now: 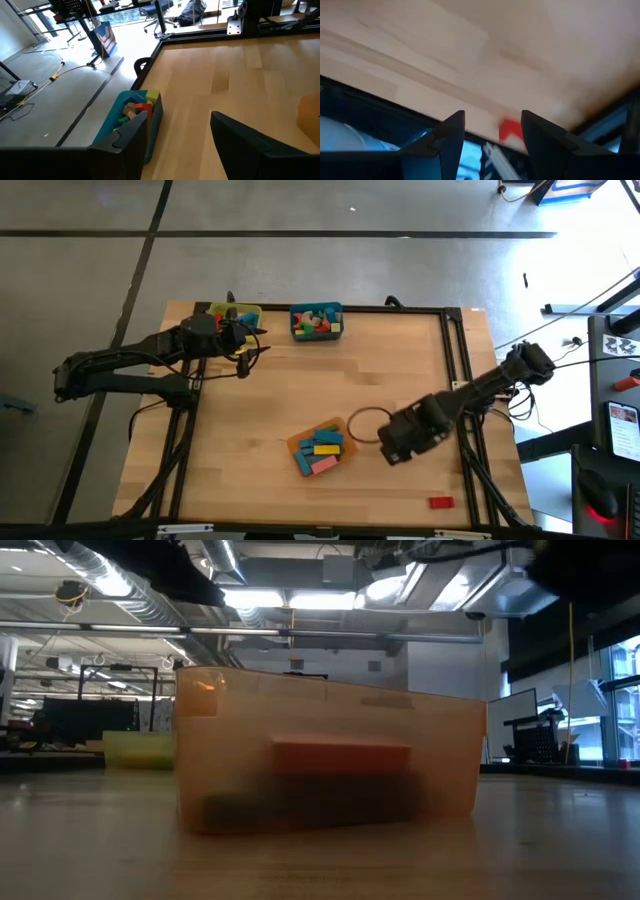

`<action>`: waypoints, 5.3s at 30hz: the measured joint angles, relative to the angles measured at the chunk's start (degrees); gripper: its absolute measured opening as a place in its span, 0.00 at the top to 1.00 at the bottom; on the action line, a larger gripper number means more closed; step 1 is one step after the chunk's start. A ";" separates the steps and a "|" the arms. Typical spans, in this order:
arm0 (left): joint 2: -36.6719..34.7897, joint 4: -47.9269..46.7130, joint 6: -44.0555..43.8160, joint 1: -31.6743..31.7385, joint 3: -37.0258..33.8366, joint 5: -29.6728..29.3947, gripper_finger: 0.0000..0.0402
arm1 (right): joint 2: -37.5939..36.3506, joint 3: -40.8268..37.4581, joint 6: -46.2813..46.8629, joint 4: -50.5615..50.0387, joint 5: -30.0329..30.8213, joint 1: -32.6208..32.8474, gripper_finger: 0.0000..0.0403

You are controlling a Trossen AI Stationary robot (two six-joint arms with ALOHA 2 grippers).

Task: Sort blocks by size
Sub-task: Put the red arch block into the blue bin, then return to Home Position

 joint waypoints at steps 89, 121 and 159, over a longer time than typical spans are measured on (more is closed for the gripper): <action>0.00 -1.51 0.17 -0.01 -0.01 -0.02 0.51 | 7.63 0.03 -37.14 15.15 -0.80 -12.52 0.91; 0.00 0.73 -0.05 -0.01 -0.01 0.00 0.51 | 23.19 8.10 -99.26 66.47 21.05 -43.87 0.88; 0.00 2.77 1.51 0.00 -0.68 3.25 0.51 | 19.17 8.10 -99.14 66.56 20.02 -47.36 0.57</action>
